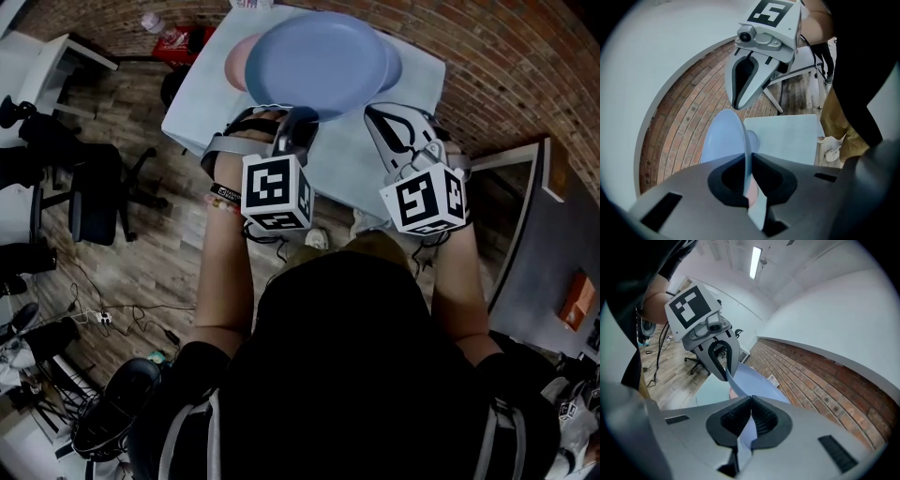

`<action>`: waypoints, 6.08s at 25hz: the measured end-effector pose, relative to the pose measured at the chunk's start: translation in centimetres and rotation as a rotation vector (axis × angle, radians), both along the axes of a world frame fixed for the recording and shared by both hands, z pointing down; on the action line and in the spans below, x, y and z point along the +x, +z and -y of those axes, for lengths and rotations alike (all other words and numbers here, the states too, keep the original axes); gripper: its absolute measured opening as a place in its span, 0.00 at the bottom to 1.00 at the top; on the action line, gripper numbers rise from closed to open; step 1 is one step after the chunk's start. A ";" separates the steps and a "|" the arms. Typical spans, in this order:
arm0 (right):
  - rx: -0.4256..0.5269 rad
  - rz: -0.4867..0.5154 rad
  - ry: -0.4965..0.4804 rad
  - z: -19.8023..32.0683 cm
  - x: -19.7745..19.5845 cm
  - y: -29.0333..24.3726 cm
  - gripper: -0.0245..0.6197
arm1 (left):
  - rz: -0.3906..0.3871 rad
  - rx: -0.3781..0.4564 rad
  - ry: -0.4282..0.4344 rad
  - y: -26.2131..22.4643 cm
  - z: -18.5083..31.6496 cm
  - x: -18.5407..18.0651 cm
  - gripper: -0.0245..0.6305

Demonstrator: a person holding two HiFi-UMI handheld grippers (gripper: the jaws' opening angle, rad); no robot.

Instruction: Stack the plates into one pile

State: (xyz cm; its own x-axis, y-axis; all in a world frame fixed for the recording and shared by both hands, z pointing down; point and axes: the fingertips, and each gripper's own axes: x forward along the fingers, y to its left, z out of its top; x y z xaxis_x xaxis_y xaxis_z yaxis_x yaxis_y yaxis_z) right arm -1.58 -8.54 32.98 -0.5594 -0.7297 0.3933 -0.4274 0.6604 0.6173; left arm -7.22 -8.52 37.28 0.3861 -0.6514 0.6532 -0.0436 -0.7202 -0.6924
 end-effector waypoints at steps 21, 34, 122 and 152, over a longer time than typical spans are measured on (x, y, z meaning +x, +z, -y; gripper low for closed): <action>-0.094 0.061 -0.100 12.4 11.6 3.6 0.09 | 0.061 -0.069 -0.120 5.5 12.5 12.7 0.09; -0.145 0.093 0.006 15.5 10.9 6.6 0.09 | 0.051 -0.196 -0.043 12.7 15.5 12.1 0.09; -0.143 0.058 0.178 18.6 11.7 5.8 0.09 | -0.056 -0.160 -0.007 12.7 19.8 13.0 0.12; 0.000 0.050 0.161 9.1 0.5 -1.2 0.09 | -0.269 -0.013 0.102 -2.2 11.0 5.5 0.07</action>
State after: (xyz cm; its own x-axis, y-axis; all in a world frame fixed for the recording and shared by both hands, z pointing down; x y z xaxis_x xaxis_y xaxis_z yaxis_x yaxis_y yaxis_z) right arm -1.09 -17.63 31.79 -0.4542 -0.8114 0.3679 -0.5578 0.5810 0.5927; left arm -1.76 -19.54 35.04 0.6099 -0.5925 0.5263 -0.1514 -0.7390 -0.6565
